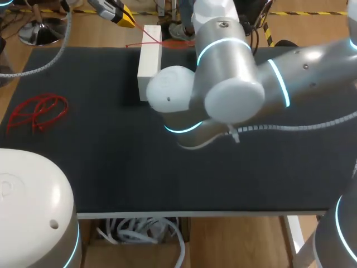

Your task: Grab the tape and strap the tape.

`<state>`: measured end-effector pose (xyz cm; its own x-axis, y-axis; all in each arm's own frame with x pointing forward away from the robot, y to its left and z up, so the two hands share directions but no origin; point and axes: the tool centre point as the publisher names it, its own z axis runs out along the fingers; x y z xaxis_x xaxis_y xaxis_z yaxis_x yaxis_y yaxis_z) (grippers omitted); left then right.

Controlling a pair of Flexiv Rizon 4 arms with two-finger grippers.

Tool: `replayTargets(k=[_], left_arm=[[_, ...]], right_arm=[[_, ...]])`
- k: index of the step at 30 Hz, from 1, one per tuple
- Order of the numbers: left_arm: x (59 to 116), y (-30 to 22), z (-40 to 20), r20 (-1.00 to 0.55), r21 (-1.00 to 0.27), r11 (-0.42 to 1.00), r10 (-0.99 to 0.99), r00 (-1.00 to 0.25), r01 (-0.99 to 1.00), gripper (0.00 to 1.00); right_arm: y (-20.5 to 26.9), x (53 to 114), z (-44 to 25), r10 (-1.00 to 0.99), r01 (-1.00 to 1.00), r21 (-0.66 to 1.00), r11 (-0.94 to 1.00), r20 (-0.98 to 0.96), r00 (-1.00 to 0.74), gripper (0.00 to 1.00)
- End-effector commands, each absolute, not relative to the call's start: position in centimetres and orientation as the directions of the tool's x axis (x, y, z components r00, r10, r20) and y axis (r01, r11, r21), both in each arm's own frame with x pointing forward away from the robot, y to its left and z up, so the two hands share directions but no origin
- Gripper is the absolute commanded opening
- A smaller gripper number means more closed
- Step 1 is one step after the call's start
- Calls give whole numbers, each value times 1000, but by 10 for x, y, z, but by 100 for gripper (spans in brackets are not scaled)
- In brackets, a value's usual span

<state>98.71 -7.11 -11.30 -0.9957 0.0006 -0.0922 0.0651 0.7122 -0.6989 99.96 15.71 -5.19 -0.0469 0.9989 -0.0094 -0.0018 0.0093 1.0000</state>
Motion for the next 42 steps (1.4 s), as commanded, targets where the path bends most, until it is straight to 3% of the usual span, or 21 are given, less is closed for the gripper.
replayTargets(k=[1,5,30,42], left_arm=[[987,-71,-113,-91,-697,714,1,-996,65,0],[987,-71,-113,-91,-697,714,1,-996,65,0],[987,-71,-113,-91,-697,714,1,-996,65,0],[987,-71,-113,-91,-697,714,1,-996,65,0]], right_arm=[[164,995,-45,998,-16,1000,26,-25,59,0],[163,996,-44,998,-26,999,-43,42,-42,0],[163,996,-44,998,-26,999,-43,42,-42,0],[176,995,-21,945,38,944,326,-326,-7,0]])
